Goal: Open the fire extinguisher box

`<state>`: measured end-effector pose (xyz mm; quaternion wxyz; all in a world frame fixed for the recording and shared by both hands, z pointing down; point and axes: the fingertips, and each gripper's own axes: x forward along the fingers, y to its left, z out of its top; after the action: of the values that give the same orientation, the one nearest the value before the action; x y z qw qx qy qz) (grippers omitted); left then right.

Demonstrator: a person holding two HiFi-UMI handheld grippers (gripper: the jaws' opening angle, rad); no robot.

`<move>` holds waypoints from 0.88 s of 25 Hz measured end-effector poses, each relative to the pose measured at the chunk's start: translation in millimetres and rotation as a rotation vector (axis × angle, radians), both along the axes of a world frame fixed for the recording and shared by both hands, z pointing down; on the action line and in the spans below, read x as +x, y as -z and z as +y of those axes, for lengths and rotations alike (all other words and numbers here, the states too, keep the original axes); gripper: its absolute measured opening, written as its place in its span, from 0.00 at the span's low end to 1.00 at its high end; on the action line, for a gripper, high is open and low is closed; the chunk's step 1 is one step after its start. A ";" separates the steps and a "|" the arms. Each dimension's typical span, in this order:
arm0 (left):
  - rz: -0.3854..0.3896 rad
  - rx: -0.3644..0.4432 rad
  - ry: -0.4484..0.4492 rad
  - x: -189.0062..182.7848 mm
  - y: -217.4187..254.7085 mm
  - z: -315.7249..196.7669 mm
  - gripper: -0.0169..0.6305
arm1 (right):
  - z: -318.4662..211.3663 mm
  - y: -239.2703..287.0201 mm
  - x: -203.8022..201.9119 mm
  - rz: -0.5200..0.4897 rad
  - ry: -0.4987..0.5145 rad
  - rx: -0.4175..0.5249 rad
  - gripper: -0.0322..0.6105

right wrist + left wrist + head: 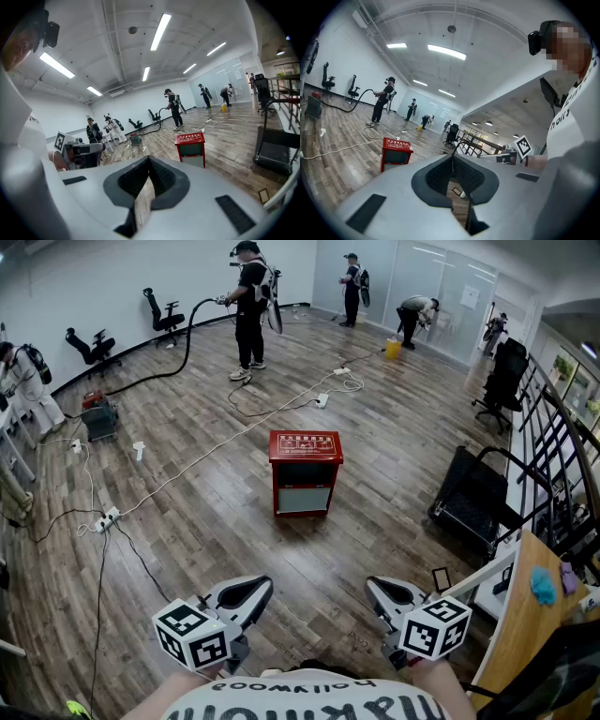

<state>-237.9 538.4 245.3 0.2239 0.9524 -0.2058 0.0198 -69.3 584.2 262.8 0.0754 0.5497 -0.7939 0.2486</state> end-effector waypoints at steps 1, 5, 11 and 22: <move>0.001 -0.001 0.000 -1.6 -0.3 -1.5 0.04 | -1.4 -0.5 -2.0 0.000 0.000 0.000 0.06; 0.004 0.001 0.000 -6.5 -0.8 -6.5 0.04 | -6.1 -3.1 -7.2 -0.001 0.000 -0.002 0.06; 0.007 0.010 -0.004 -18.9 -0.6 -17.3 0.04 | -17.9 -3.3 -17.3 0.002 -0.010 0.006 0.06; 0.034 0.028 -0.038 -40.7 -12.0 -27.4 0.04 | -29.0 -6.1 -51.8 -0.068 -0.017 0.094 0.06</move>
<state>-278.6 511.0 257.3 0.2135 0.9594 -0.1843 0.0051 -121.1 555.2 269.0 0.0206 0.5506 -0.8022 0.2302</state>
